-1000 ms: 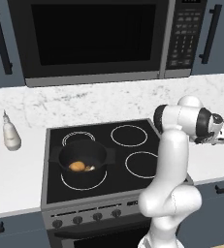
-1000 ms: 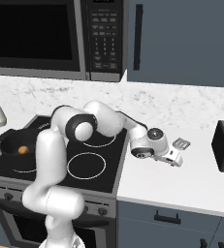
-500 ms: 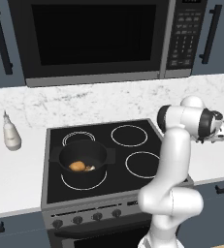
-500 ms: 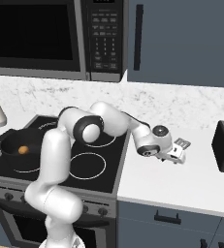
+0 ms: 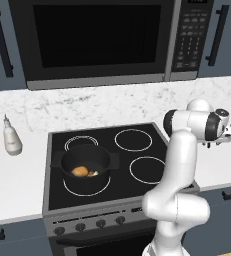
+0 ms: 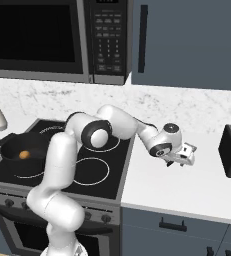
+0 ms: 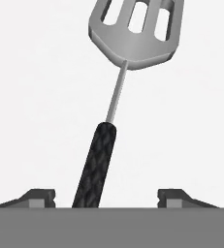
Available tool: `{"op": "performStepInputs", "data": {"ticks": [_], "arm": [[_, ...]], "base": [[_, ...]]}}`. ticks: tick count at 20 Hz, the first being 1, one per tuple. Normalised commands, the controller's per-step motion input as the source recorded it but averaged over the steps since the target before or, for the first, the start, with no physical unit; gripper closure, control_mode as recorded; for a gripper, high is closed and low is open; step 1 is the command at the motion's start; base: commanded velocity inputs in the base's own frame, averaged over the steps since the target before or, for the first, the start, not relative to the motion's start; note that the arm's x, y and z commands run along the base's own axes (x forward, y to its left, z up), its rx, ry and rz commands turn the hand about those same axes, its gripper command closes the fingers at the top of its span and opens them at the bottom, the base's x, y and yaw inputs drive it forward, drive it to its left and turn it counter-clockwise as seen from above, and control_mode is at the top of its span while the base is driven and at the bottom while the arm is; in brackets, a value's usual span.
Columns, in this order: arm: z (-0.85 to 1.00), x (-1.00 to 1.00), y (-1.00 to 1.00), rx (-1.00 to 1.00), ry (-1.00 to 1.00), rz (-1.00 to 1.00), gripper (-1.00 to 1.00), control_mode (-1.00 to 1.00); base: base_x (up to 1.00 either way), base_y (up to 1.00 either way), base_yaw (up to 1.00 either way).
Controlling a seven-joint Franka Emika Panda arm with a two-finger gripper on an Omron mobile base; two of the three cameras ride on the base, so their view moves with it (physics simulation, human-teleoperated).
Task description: Put the mushroom and potato in the pot. Retrieve the spatula and lightly stir the vegetables in the pot.
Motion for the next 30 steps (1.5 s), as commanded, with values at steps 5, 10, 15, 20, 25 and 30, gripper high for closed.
{"op": "performStepInputs", "data": {"ticks": [5, 10, 15, 20, 25, 30], "arm": [[-0.26, -0.01, 0.26, 0.0, 0.01, -0.04, 1.0, -1.0], [-0.18, -0.06, 0.28, 0.01, 0.0, -0.07, 1.0, -1.0], [0.5, -0.46, 0.02, 0.0, 0.0, 0.0, 1.0, -1.0], [1.0, -0.99, 0.03, 0.0, 0.01, 0.05, 1.0, -1.0], [0.82, -1.0, 0.36, -0.1, 0.02, 0.18, 1.0, -1.0], [0.86, -1.0, 0.51, -0.21, 0.0, 0.32, 1.0, -1.0]], "base": [[0.0, 0.0, 0.0], [0.0, 0.0, 0.0], [0.0, 0.0, 0.0], [0.0, 0.0, 0.0], [0.0, 0.0, 0.0], [0.0, 0.0, 0.0]]}}
